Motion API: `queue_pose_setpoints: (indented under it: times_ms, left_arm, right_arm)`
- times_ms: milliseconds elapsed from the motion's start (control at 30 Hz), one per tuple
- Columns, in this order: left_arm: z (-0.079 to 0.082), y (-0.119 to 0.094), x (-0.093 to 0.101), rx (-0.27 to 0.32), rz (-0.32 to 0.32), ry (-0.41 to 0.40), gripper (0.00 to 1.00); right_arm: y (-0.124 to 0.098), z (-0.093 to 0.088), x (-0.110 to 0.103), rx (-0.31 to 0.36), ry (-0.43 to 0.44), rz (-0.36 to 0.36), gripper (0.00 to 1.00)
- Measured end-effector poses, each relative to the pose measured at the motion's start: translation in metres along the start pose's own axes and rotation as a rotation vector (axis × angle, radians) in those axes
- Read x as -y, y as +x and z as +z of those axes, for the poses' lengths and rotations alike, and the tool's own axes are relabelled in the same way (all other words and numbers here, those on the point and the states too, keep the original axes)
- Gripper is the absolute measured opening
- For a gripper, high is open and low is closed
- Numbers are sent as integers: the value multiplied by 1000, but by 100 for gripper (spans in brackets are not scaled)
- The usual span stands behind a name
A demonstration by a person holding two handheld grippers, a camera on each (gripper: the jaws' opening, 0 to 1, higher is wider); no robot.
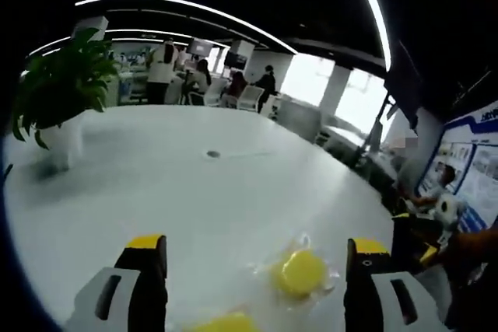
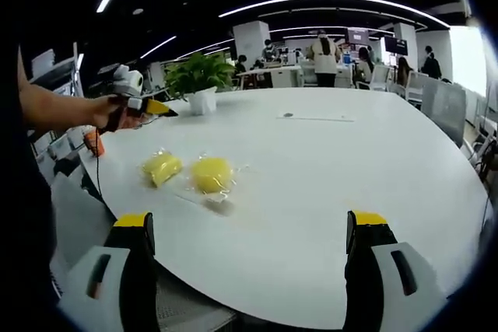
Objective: Compare the silicone blocks by pressing each to a similar depth, holding the contact briefly, and releasing to observe deformation and rebound differences across the visible hardness samples.
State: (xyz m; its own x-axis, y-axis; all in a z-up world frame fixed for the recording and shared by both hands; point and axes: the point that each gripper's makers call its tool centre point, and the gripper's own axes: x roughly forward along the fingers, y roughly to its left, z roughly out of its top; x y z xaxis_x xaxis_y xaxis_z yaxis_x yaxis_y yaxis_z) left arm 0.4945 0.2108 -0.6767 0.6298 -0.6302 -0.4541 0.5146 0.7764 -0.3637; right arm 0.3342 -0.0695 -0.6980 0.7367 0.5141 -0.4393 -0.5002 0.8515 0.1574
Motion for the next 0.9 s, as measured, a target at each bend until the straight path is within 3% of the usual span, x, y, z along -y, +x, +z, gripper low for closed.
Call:
queue_pose_setpoints:
  times_ms: [167, 333, 500, 600, 667, 733, 833, 900]
  left_arm:
    - [-7, 12, -8, -3, -5, -145, 95]
    - [-16, 22, -12, -10, -5, -207, 93]
    - [-31, 34, -11, -48, -17, -255, 90]
    - [-47, 42, -11, -103, -8, -245, 87]
    - [-51, 46, -11, -107, -5, -244, 86]
    - [-51, 48, -11, -106, -10, -254, 80]
    - [-53, 52, -10, -92, -28, -339, 61]
    - [-57, 55, -11, -104, -33, -394, 56]
  right_arm:
    - [0, -5, -1, -5, 15, -3, 96]
    - [0, -10, -2, -14, 24, -4, 96]
    - [1, -9, -1, -16, 24, -6, 96]
    - [3, -8, -2, -15, 25, -5, 96]
    - [4, -8, -2, -17, 24, -5, 96]
    - [4, -8, -2, -17, 24, -4, 96]
    - [5, -9, -3, -19, 27, -2, 96]
    - [5, -9, -4, -22, 26, -1, 96]
